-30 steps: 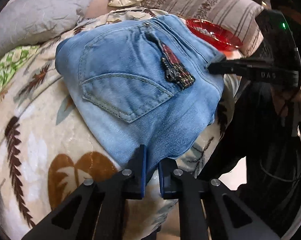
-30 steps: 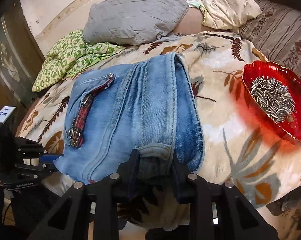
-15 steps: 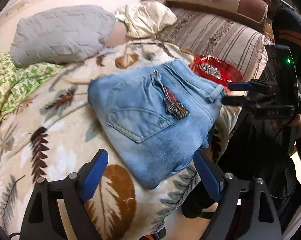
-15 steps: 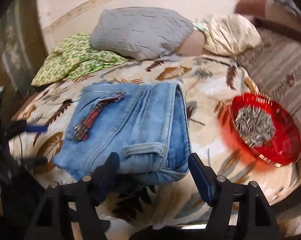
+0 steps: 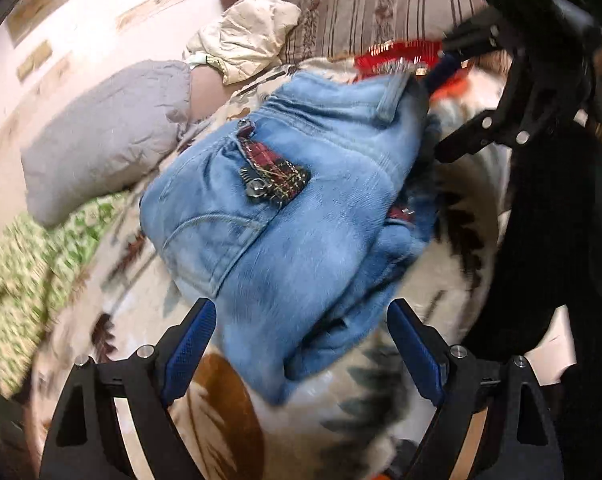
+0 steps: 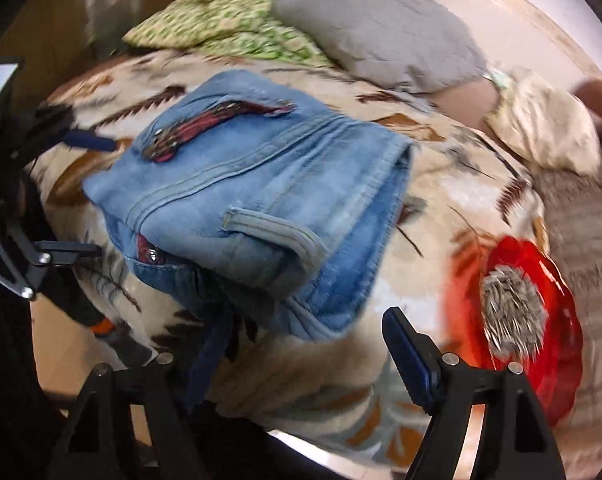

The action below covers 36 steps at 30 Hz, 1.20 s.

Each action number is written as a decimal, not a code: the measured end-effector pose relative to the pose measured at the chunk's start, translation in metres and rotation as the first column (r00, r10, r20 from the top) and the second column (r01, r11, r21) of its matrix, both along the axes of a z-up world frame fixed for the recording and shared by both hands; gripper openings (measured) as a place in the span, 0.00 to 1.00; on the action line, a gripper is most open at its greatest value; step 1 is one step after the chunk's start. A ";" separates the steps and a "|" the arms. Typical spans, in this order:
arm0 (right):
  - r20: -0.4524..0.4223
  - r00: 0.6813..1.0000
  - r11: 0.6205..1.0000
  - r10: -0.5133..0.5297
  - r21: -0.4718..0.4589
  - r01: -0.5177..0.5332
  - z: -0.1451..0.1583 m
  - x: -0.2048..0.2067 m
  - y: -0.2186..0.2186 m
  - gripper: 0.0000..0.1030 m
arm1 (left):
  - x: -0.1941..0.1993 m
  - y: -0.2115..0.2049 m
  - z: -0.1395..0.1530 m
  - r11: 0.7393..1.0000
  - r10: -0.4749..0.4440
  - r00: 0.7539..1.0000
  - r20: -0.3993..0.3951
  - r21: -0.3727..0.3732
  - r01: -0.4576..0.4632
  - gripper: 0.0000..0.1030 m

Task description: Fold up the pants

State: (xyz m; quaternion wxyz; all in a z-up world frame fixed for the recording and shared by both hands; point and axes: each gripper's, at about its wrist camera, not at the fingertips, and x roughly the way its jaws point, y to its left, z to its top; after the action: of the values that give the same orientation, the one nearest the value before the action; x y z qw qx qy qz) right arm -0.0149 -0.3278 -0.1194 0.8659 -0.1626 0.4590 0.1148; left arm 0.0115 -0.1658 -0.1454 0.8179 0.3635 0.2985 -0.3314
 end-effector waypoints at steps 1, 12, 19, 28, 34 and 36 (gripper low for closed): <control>-0.012 1.000 1.000 0.013 -0.005 -0.013 -0.004 0.004 0.002 0.77 | 0.004 -0.003 -0.005 1.000 0.009 1.000 0.003 0.022 -0.009 0.85; -0.129 0.991 0.987 -0.033 0.149 0.052 -0.021 0.019 -0.021 0.38 | 0.035 0.018 -0.009 0.996 0.038 0.967 -0.251 -0.067 -0.056 0.63; -0.100 0.993 0.987 -0.068 0.136 0.081 -0.012 0.005 -0.017 0.67 | 0.020 0.028 0.005 0.998 0.020 0.982 -0.188 -0.056 -0.031 0.79; -0.143 0.966 0.873 -0.216 0.415 0.256 0.004 -0.008 -0.041 0.79 | 0.075 0.074 0.044 0.907 0.171 0.874 -0.456 -0.272 -0.320 1.00; -0.244 0.930 0.685 -0.276 0.628 0.368 -0.001 0.025 -0.074 0.88 | 0.125 0.076 0.030 0.791 0.161 0.720 -0.675 -0.348 -0.503 1.00; -0.257 0.931 0.618 -0.261 0.696 0.366 0.007 0.035 -0.081 0.88 | 0.130 0.076 0.034 0.769 0.122 0.701 -0.702 -0.380 -0.514 1.00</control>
State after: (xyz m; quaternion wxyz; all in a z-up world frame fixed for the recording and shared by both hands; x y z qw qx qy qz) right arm 0.0204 -0.4084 -0.1126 0.8320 0.2884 0.4507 0.1462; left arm 0.1411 -0.0902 -0.1111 0.7796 -0.0838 0.5114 -0.3517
